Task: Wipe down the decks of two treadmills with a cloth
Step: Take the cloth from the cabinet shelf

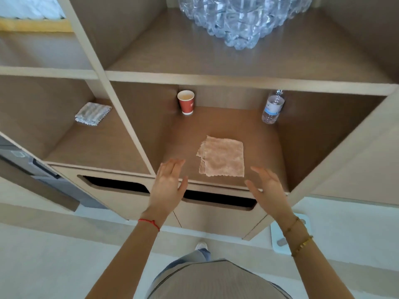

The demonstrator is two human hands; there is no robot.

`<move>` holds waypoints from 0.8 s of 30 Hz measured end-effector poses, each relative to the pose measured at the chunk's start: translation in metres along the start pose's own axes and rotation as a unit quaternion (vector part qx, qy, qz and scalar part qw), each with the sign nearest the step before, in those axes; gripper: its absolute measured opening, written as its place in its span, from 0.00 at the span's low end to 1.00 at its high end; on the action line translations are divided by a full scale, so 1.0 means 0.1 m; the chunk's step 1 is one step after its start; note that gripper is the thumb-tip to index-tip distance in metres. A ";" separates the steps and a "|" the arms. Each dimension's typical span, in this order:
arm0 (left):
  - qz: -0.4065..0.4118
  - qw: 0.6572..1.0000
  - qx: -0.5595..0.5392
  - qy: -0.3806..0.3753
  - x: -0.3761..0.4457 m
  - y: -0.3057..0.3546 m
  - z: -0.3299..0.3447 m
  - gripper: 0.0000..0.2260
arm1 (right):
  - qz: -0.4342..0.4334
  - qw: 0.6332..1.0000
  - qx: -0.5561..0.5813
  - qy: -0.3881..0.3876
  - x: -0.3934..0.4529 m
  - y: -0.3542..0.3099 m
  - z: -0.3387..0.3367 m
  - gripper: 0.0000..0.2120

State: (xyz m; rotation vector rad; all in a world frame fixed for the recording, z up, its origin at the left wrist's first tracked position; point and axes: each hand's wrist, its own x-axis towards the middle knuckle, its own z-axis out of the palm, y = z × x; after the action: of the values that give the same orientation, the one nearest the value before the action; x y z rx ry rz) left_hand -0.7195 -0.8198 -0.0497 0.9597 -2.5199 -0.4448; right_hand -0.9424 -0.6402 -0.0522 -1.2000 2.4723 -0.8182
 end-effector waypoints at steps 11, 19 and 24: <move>-0.001 0.988 0.047 -0.146 0.74 -0.57 0.67 0.23 | 0.158 0.981 -0.107 -0.026 1.19 -0.23 0.67 0.35; -0.019 0.988 0.032 -0.153 0.71 -0.62 0.75 0.23 | 0.142 0.982 -0.117 0.050 1.20 -0.19 0.86 0.35; -0.019 0.987 0.029 -0.158 0.67 -0.55 0.74 0.23 | 0.102 0.992 0.007 0.077 1.20 -0.21 0.83 0.14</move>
State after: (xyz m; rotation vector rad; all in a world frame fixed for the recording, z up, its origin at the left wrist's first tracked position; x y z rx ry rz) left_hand -0.7699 -0.8943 -0.1207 1.0293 -2.8144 -0.5774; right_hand -0.9647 -0.7754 -0.1064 -0.8914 2.6514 -0.8984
